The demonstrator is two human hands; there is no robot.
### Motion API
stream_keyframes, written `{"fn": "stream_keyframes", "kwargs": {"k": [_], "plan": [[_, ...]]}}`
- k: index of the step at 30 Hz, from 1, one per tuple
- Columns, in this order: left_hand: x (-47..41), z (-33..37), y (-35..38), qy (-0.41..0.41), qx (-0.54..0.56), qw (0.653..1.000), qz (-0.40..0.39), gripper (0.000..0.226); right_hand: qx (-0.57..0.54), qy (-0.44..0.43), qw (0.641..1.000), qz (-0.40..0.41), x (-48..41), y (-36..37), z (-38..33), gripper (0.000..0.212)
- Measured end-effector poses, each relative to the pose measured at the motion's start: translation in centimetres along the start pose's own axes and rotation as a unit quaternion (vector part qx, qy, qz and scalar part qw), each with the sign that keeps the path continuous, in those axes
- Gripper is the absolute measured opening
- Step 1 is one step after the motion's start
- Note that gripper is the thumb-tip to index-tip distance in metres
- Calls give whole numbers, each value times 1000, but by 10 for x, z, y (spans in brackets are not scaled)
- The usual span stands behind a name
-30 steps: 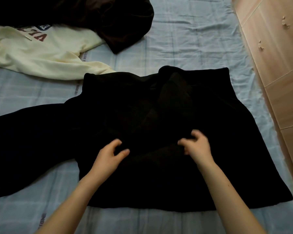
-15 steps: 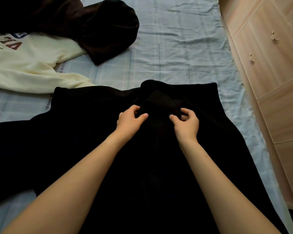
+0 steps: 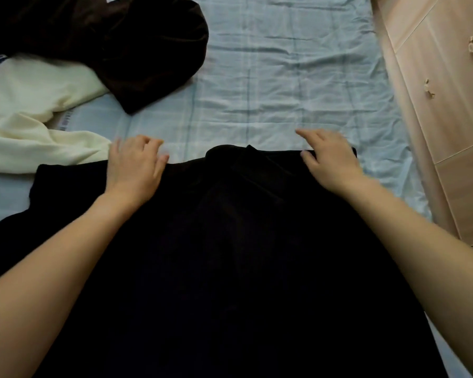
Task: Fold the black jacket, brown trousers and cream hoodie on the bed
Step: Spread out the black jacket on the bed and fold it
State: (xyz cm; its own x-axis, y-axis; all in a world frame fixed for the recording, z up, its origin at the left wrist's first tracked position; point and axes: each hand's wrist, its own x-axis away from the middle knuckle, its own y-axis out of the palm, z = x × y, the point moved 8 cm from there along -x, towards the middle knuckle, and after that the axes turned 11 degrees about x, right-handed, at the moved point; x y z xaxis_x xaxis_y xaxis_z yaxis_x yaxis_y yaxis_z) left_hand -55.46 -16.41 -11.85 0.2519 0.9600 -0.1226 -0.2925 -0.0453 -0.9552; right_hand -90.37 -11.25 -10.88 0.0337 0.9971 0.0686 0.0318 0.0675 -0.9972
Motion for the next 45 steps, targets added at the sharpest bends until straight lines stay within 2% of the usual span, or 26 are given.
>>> {"fn": "stream_keyframes", "kwargs": {"k": [2, 3, 5, 8, 13, 16, 18, 19, 21, 23, 25, 29, 32, 35, 37, 39, 42, 45], "plan": [[-5, -12, 5, -9, -64, 998, -28, 43, 117, -44, 986, -107, -18, 18, 8, 40], [-7, -12, 5, 7, -66, 997, -35, 47, 157, -63, 977, -129, -22, 19, 16, 39], [-16, -11, -4, 35, -56, 998, -16, 53, 165, -62, 977, -118, -29, 3, 49, 33], [-36, -12, -13, 41, -54, 997, 31, 55, 127, 24, 989, -68, -34, -29, 112, 27], [-41, -18, 29, -12, -73, 997, -9, 40, 139, 74, 982, -101, -37, 17, 115, 34], [-44, -13, 26, -8, -79, 997, -14, 36, 157, 149, 974, -61, -31, 18, 114, 37], [-45, -4, 18, -32, -72, 997, -11, 35, 129, 174, 976, 10, -19, 4, 95, 42], [-40, 12, 16, -28, -49, 998, -17, 37, 75, 163, 982, 49, -11, -2, 70, 46], [-19, 69, 21, 54, 34, 998, -30, 48, -65, 106, 987, 101, 8, -5, 4, 52], [7, 122, 39, 140, 96, 983, -75, 60, -127, 32, 988, 86, 22, 8, -57, 59], [18, 133, 66, 147, 83, 977, -127, 65, -61, -20, 997, 40, 30, 35, -76, 62], [15, 108, 94, 127, 60, 981, -137, 59, 2, -7, 1000, -6, 29, 75, -33, 72], [13, 113, 92, 111, 49, 978, -170, 58, 12, -4, 999, -39, 25, 72, -41, 70], [18, 124, 64, 98, 35, 976, -193, 61, 8, 37, 998, -46, 44, 42, -48, 65], [46, 127, 26, 107, 58, 982, -142, 62, -51, 68, 996, -7, 85, 19, -63, 61], [108, 134, 0, 131, 92, 981, -108, 62, -110, 56, 992, 24, 150, 8, -97, 60], [226, 133, 12, 152, 79, 971, -169, 62, -115, 59, 991, -20, 249, 35, -123, 58], [273, 112, 43, 154, 52, 964, -208, 64, -61, 72, 993, -78, 290, 73, -101, 60]]}}
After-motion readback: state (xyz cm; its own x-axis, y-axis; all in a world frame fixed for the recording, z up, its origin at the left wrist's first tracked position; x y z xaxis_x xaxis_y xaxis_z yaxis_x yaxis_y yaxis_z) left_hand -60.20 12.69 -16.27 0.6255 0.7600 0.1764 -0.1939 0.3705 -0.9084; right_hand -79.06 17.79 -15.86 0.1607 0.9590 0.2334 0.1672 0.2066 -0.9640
